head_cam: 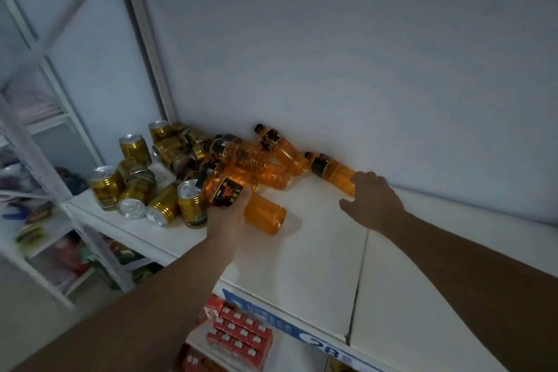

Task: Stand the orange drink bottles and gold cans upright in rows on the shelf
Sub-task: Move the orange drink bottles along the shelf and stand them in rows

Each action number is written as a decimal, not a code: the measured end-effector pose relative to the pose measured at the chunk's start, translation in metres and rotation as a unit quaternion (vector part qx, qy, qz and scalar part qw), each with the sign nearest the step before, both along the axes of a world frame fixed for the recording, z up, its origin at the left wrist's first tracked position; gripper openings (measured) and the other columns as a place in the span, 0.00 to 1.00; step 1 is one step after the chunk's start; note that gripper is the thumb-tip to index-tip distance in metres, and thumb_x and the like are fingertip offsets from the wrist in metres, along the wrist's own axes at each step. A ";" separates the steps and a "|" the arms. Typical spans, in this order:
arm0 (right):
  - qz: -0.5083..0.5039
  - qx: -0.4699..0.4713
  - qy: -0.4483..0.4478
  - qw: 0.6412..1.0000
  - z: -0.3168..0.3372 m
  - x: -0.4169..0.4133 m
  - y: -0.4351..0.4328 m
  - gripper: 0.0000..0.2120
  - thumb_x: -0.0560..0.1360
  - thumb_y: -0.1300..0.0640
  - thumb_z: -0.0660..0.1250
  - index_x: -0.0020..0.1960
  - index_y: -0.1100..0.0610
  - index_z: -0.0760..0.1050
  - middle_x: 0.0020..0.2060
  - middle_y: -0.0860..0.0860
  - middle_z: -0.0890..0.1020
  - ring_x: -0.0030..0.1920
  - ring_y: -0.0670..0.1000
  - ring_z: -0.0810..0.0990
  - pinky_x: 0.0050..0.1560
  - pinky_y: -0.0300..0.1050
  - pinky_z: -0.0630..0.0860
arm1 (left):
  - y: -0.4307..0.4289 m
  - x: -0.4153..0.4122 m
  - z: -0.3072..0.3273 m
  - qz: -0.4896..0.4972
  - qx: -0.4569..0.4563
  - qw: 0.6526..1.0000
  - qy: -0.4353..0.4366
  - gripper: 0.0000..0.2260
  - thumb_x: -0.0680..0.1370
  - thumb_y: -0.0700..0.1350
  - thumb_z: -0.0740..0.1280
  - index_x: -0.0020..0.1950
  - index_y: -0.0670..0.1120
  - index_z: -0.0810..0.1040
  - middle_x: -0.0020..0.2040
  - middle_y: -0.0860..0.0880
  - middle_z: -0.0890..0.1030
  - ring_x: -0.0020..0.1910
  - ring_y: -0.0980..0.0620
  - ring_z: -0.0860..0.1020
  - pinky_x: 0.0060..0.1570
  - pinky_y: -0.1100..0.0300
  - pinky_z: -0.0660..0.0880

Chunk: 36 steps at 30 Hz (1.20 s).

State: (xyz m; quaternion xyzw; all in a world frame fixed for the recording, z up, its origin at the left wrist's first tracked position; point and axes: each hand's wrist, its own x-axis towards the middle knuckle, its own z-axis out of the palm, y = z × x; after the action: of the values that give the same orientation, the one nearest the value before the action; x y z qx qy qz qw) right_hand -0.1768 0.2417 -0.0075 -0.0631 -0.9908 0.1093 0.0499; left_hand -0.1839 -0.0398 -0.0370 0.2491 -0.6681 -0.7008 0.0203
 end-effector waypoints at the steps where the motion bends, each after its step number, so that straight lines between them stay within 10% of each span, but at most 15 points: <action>1: 0.002 0.006 0.006 1.000 0.001 -0.011 0.001 0.29 0.76 0.43 0.68 0.70 0.57 0.68 0.61 0.56 0.73 0.62 0.58 0.71 0.57 0.53 0.75 | 0.001 -0.003 -0.002 0.013 0.002 1.000 -0.003 0.50 0.64 0.66 0.78 0.78 0.45 0.62 0.71 0.44 0.74 0.69 0.39 0.74 0.68 0.41 0.72; 8: 0.008 0.070 0.020 0.997 -0.006 -0.075 -0.004 0.24 0.72 0.46 0.70 0.62 0.58 0.69 0.53 0.57 0.75 0.54 0.59 0.75 0.46 0.50 0.71 | 0.017 0.004 -0.018 -0.025 -0.018 0.999 0.030 0.45 0.61 0.69 0.79 0.72 0.50 0.71 0.60 0.50 0.81 0.59 0.46 0.80 0.64 0.42 0.76; 12: 0.003 0.089 -0.004 0.996 -0.006 -0.100 -0.014 0.28 0.71 0.45 0.70 0.65 0.57 0.67 0.55 0.56 0.75 0.55 0.59 0.76 0.48 0.51 0.72 | 0.015 -0.001 -0.020 -0.026 -0.001 0.999 0.028 0.29 0.70 0.66 0.75 0.65 0.55 0.72 0.58 0.53 0.80 0.59 0.48 0.78 0.65 0.43 0.74; 23: -0.039 -0.002 -0.093 0.995 -0.008 -0.126 -0.015 0.31 0.72 0.52 0.73 0.72 0.57 0.67 0.58 0.56 0.78 0.56 0.59 0.80 0.55 0.53 0.79 | 0.002 -0.013 -0.018 0.039 0.044 0.998 0.007 0.18 0.70 0.67 0.74 0.48 0.58 0.73 0.46 0.54 0.83 0.48 0.50 0.84 0.47 0.49 0.83; 28: -0.029 -0.016 -0.038 0.999 -0.016 -0.119 -0.008 0.33 0.71 0.50 0.75 0.70 0.59 0.67 0.60 0.58 0.78 0.59 0.61 0.79 0.57 0.54 0.78 | 0.001 -0.008 -0.017 -0.008 0.018 0.998 0.068 0.19 0.66 0.67 0.75 0.51 0.62 0.77 0.46 0.59 0.85 0.50 0.53 0.84 0.54 0.46 0.81; 36: -0.101 -0.186 0.061 0.975 -0.014 -0.070 0.001 0.23 0.69 0.53 0.75 0.58 0.61 0.71 0.49 0.59 0.79 0.48 0.61 0.81 0.46 0.51 0.79 | 0.023 -0.011 0.005 -0.149 -0.142 0.957 0.207 0.16 0.71 0.61 0.77 0.55 0.57 0.81 0.48 0.63 0.85 0.48 0.64 0.83 0.44 0.71 0.76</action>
State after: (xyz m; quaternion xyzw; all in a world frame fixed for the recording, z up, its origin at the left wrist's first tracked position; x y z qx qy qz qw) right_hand -0.2473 0.2430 -0.0212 -0.1645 -0.9366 0.2897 0.1089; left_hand -0.1950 -0.0172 -0.0315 -0.0090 -0.7713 -0.6302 0.0887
